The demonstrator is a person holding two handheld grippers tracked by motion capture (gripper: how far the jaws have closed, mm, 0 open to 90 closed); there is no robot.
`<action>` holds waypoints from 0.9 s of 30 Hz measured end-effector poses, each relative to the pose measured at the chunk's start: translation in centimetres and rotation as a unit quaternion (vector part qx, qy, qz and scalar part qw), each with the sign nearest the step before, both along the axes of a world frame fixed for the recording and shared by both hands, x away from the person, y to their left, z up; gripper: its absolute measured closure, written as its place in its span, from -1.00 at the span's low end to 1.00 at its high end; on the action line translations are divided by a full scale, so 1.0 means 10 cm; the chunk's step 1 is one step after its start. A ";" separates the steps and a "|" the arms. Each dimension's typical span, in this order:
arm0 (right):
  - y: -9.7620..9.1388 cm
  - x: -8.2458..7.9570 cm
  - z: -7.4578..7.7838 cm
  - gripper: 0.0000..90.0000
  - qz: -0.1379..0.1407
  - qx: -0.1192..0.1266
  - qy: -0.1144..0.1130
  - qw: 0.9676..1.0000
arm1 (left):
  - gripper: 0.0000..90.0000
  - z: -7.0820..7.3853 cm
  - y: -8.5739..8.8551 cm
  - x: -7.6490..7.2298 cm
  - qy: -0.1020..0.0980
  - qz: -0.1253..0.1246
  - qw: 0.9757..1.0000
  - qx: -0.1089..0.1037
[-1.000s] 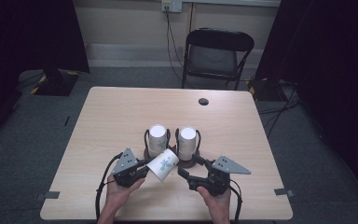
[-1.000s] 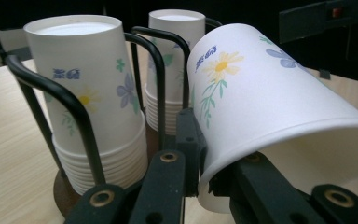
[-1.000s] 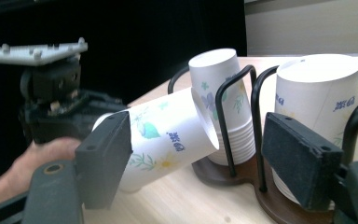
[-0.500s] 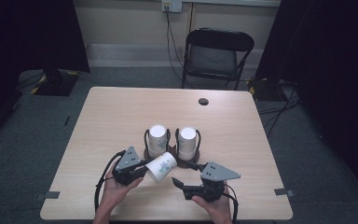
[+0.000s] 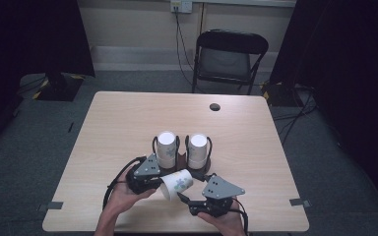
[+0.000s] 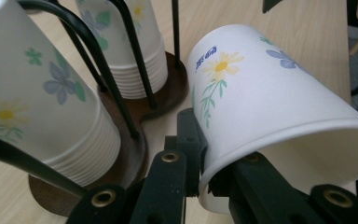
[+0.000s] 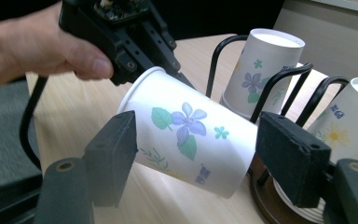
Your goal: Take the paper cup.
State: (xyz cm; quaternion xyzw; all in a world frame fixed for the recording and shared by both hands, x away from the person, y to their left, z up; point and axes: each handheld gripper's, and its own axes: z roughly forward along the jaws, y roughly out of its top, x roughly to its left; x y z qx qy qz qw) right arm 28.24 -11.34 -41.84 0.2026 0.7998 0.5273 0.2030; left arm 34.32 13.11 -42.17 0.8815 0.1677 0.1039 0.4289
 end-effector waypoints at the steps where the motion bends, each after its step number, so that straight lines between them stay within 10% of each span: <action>1: 0.01 0.00 0.00 -0.37 0.004 -0.008 -0.002 1.000 | 0.92 0.00 -0.01 0.01 0.003 -0.004 1.000 0.000; 10: 0.15 -0.05 -0.04 -0.51 0.009 -0.062 -0.017 0.998 | 0.92 0.00 -0.01 0.06 0.041 -0.029 0.999 0.018; 27: 0.32 -0.15 -0.16 -0.60 0.014 -0.184 -0.095 0.978 | 0.92 0.00 -0.08 0.14 0.070 -0.045 0.996 0.033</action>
